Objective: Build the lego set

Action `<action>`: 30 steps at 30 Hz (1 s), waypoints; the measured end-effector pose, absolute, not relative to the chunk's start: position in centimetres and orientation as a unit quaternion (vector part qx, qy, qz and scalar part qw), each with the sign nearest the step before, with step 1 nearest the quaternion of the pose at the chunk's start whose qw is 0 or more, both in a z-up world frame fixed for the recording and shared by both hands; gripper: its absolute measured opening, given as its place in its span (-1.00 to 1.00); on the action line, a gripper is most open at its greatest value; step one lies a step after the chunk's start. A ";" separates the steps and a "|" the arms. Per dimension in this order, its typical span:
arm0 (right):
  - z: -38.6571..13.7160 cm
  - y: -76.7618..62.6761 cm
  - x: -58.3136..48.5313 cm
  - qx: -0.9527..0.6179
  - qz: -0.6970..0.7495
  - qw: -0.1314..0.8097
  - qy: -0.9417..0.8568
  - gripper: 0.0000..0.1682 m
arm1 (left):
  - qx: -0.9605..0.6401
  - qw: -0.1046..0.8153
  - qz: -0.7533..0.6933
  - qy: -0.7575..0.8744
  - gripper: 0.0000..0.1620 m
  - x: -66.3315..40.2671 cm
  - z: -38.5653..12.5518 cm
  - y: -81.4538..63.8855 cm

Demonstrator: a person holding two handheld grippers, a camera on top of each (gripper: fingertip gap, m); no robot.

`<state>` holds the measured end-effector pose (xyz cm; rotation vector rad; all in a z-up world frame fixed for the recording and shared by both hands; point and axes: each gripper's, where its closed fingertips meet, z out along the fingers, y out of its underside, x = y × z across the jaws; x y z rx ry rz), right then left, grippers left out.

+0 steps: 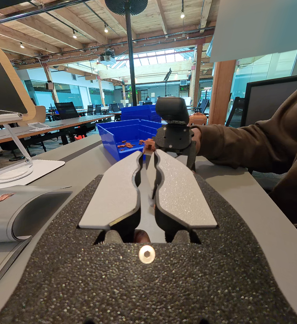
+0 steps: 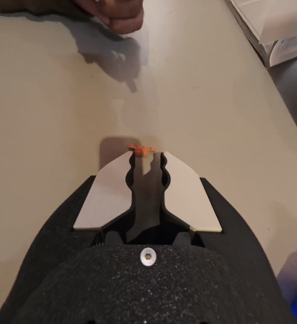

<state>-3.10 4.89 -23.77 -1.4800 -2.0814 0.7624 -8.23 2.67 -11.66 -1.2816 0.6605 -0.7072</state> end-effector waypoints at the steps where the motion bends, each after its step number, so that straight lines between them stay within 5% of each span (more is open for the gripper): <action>1: -24.0 4.8 -3.2 -0.546 0.283 0.226 -0.755 -0.68 | -0.574 0.695 -0.317 0.296 -0.86 -8.2 -11.6 2.7; 13: -23.4 -0.9 -2.9 -0.499 0.337 0.159 -0.783 -0.68 | -0.571 0.696 -0.317 0.298 -0.86 -8.2 -11.5 2.5; 18: -23.2 3.0 -3.2 -0.466 0.276 0.236 -0.807 -0.75 | -0.568 0.695 -0.322 0.302 -0.86 -7.9 -11.4 2.3; 30: -24.4 4.1 -4.0 -0.292 0.234 0.256 -0.891 -0.76 | -0.563 0.696 -0.324 0.305 -0.86 -8.0 -11.3 2.1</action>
